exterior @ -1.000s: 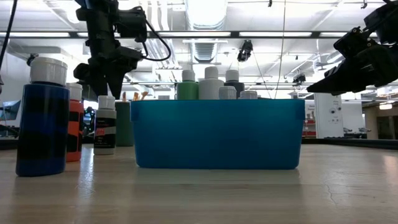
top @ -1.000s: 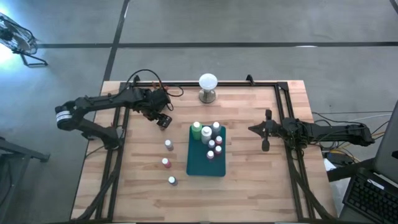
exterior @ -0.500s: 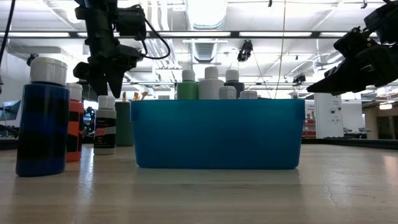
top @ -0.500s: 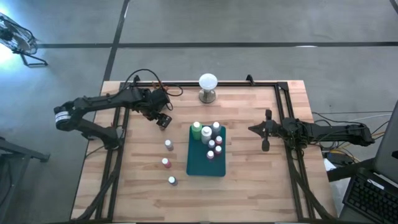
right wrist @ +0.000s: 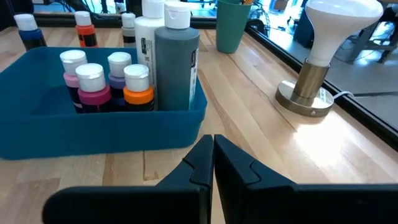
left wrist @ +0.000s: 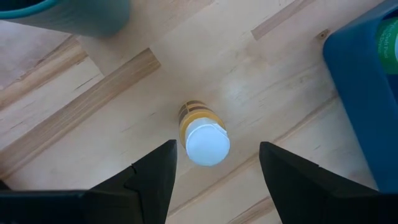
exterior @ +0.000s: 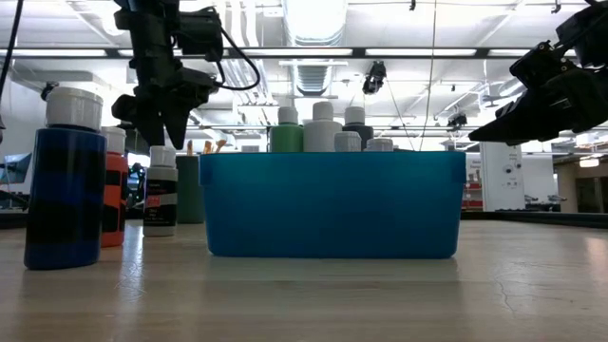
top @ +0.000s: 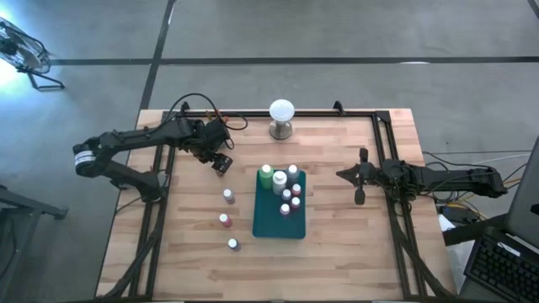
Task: Pick & Place Paint Supplies
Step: Put the yellow paint bottle into the blue bin
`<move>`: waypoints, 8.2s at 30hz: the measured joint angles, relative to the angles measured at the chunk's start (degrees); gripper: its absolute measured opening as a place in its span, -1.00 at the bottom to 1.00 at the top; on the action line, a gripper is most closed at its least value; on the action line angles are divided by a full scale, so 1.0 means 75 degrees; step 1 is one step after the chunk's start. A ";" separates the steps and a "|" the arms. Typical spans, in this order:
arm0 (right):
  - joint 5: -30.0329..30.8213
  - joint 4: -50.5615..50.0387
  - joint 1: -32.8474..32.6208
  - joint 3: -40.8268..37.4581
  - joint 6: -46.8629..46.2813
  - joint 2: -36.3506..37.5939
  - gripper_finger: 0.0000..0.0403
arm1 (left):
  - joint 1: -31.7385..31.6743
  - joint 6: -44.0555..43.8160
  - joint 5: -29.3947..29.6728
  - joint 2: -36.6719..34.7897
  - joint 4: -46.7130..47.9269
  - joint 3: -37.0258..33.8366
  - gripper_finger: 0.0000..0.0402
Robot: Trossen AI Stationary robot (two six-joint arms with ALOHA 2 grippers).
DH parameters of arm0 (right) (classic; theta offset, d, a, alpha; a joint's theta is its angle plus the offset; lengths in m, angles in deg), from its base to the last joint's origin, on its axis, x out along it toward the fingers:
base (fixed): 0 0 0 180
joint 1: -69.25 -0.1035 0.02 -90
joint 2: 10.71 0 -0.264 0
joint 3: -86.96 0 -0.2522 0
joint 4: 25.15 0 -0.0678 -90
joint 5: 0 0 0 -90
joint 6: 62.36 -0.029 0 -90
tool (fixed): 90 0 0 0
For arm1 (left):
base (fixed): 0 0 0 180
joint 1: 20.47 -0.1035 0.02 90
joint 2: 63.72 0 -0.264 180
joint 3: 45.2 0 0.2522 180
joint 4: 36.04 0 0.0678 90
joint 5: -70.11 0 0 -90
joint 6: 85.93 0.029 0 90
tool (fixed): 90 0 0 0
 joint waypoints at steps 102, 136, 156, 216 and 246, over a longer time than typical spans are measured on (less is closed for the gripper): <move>0.0000 -0.0001 0.0002 0.0002 0.0098 -0.0006 -0.96 | -0.0037 0.1093 0.0178 0.1100 -0.0058 0.0000 -0.37; 0.0000 -0.0002 0.0002 0.0001 -0.0006 -0.0006 -0.96 | -0.0037 0.1153 0.0149 0.1099 -0.0152 0.0000 -0.10; 0.0001 0.0000 0.0000 0.0003 0.0040 -0.0006 -0.96 | -0.0035 0.1376 0.0149 0.1099 0.0193 -0.0003 -0.06; 0.0001 0.0000 0.0000 0.0003 0.0022 -0.0006 -0.96 | -0.0035 0.1288 0.0003 0.1099 0.0381 0.0119 -0.39; 0.0000 -0.0002 0.0000 0.0001 0.0018 -0.0006 -0.96 | 0.3170 -0.1584 0.1056 0.1095 0.2273 0.3609 -0.39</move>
